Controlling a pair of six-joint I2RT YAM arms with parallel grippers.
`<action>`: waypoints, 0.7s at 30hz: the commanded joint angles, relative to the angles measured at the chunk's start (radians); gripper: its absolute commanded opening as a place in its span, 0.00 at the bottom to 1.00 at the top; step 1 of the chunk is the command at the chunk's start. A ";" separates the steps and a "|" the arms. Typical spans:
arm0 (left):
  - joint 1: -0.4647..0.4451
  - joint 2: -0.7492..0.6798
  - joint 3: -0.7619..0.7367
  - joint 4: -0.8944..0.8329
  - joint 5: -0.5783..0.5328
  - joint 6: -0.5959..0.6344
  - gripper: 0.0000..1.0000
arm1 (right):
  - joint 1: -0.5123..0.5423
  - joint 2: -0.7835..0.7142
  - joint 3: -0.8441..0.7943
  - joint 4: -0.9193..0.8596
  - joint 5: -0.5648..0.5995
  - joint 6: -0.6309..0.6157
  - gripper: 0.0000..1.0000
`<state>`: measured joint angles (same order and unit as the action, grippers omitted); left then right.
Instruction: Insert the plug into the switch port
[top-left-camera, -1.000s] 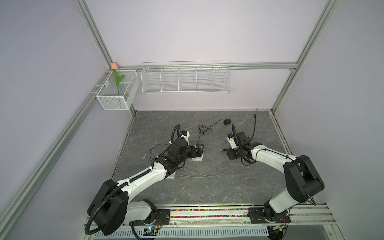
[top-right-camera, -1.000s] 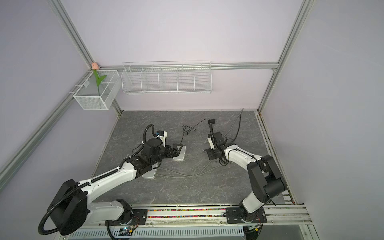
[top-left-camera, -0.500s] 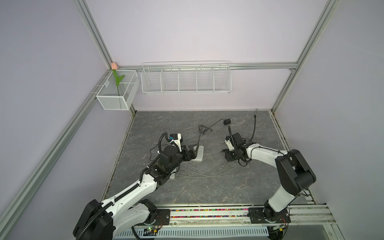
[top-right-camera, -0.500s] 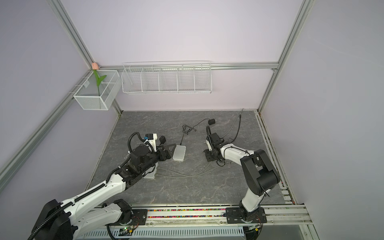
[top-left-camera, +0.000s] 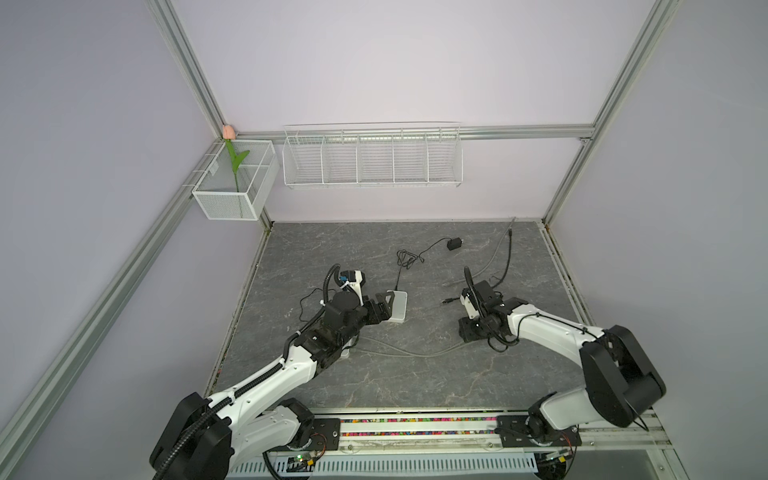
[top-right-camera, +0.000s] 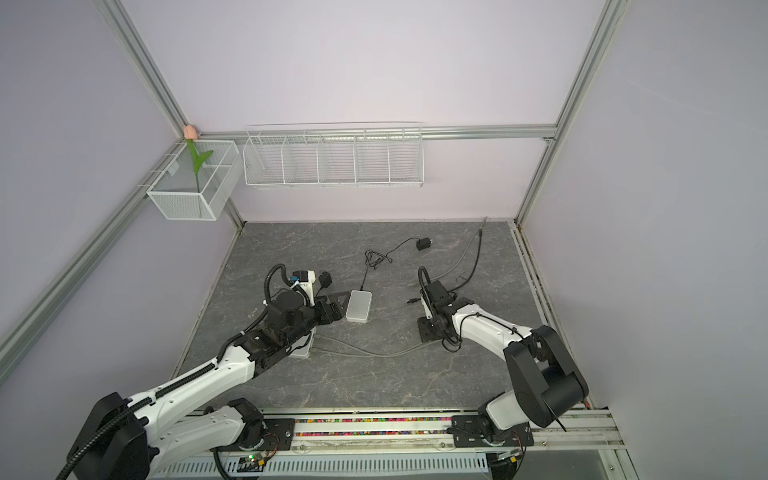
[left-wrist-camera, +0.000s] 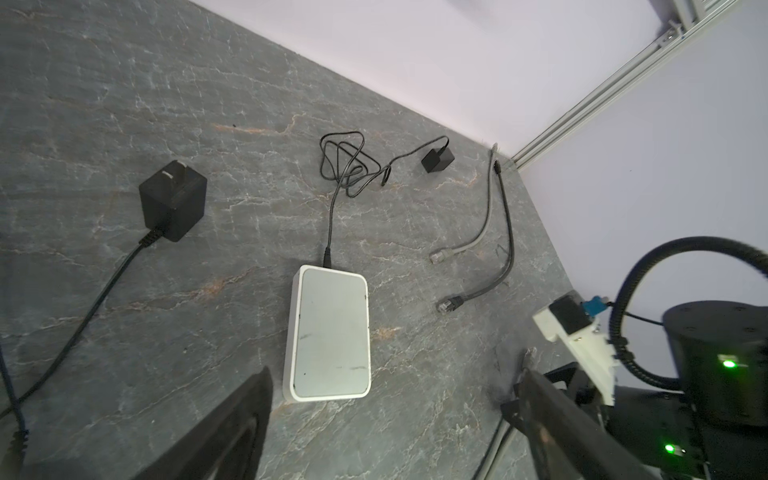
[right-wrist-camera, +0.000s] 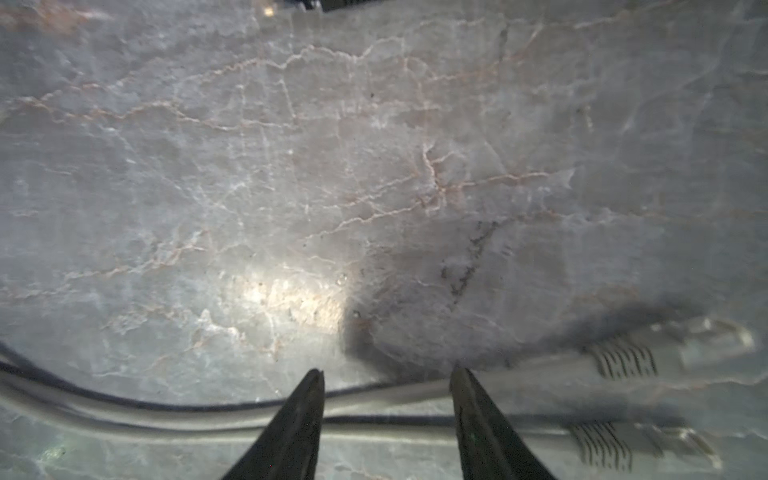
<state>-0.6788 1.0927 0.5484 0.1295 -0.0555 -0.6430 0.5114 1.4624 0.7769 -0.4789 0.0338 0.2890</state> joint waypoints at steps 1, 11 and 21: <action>0.005 0.026 0.023 -0.002 -0.011 0.005 0.91 | 0.003 -0.020 -0.028 -0.052 -0.038 0.032 0.53; 0.013 0.072 0.045 -0.014 -0.015 0.017 0.88 | 0.004 -0.132 0.018 -0.045 -0.074 -0.016 0.55; 0.060 0.229 0.073 -0.004 0.079 -0.047 0.80 | -0.060 -0.093 0.255 0.056 -0.188 -0.456 0.67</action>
<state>-0.6250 1.2984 0.6022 0.1211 -0.0074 -0.6594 0.4603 1.3212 0.9508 -0.4404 -0.1291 -0.0067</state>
